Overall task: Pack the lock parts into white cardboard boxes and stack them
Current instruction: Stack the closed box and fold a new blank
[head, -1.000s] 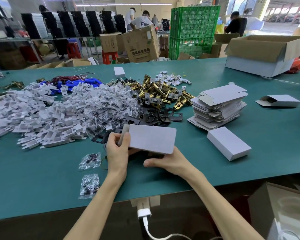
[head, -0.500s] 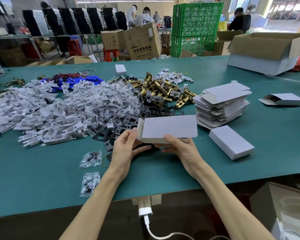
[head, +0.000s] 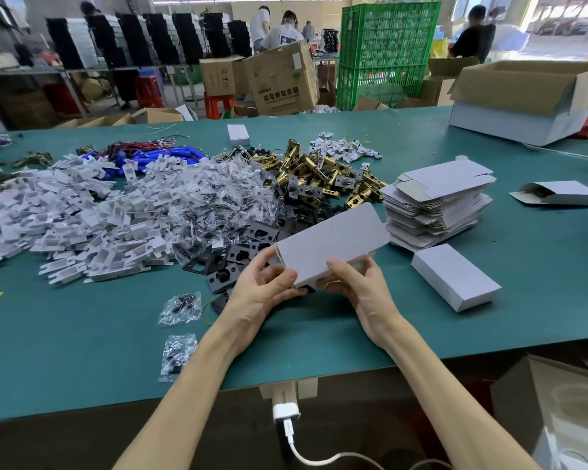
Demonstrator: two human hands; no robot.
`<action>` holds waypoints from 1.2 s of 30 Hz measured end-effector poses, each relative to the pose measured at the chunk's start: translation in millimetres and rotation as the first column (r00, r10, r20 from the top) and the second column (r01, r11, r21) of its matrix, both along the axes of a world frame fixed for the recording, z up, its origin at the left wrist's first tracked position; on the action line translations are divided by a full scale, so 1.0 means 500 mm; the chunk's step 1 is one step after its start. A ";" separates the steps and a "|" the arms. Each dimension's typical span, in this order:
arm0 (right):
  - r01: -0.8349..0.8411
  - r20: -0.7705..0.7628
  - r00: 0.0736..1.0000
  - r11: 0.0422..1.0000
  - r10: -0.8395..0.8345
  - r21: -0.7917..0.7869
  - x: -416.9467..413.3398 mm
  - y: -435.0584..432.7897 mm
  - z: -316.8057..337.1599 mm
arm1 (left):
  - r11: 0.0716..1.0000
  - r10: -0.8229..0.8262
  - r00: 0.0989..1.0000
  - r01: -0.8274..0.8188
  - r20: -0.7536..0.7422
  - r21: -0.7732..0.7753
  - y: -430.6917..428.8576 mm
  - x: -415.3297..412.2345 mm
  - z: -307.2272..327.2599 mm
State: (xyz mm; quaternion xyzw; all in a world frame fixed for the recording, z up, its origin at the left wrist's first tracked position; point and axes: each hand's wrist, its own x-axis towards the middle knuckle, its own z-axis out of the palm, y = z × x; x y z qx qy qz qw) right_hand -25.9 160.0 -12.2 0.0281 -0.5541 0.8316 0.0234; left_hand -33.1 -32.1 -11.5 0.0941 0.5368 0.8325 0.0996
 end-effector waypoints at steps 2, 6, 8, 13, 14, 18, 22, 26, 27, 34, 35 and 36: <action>-0.008 -0.004 1.000 1.000 0.008 0.019 0.000 0.000 0.000 | 1.000 0.001 1.000 -0.002 -0.019 -0.017 -0.001 0.001 -0.001; -0.011 0.002 1.000 1.000 0.011 0.027 -0.001 0.001 -0.002 | 1.000 0.020 0.999 -0.021 -0.034 -0.010 0.001 0.001 -0.004; -0.017 0.011 1.000 1.000 0.017 0.026 -0.001 0.002 -0.003 | 1.000 0.022 0.999 -0.022 -0.032 0.000 0.002 0.002 -0.003; -0.029 0.025 0.999 0.999 0.028 0.025 -0.004 0.003 -0.004 | 0.999 0.043 0.999 -0.043 -0.013 -0.021 0.004 0.000 -0.005; -0.029 0.026 0.999 0.999 0.028 0.026 -0.005 0.003 -0.004 | 0.998 0.050 0.999 -0.050 -0.013 -0.024 0.004 0.000 -0.005; -0.034 0.020 0.999 0.999 0.033 0.025 -0.003 0.003 -0.003 | 0.997 0.076 0.997 -0.076 -0.007 -0.033 0.006 0.001 -0.005; -0.052 0.021 0.998 0.998 0.051 0.036 0.001 0.002 0.000 | 0.992 0.123 0.992 -0.123 0.021 -0.019 0.002 -0.005 -0.013; -0.066 0.029 0.998 0.996 0.064 0.058 0.004 0.002 0.002 | 0.987 0.155 0.988 -0.154 0.010 -0.034 0.003 -0.008 -0.016; -0.068 0.027 0.997 0.995 0.066 0.070 0.005 0.002 0.002 | 0.986 0.161 0.987 -0.161 0.007 -0.038 0.003 -0.008 -0.016; -0.075 -0.013 0.997 0.987 0.078 0.139 0.006 0.002 0.004 | 0.977 0.175 0.984 -0.176 -0.018 -0.120 0.006 -0.011 -0.022; -0.080 -0.027 0.996 0.984 0.086 0.157 0.006 0.002 0.003 | 0.975 0.174 0.984 -0.176 -0.026 -0.137 0.006 -0.011 -0.022; -0.085 -0.039 0.995 0.981 0.093 0.172 0.006 0.002 0.003 | 0.973 0.171 0.985 -0.174 -0.032 -0.154 0.006 -0.010 -0.023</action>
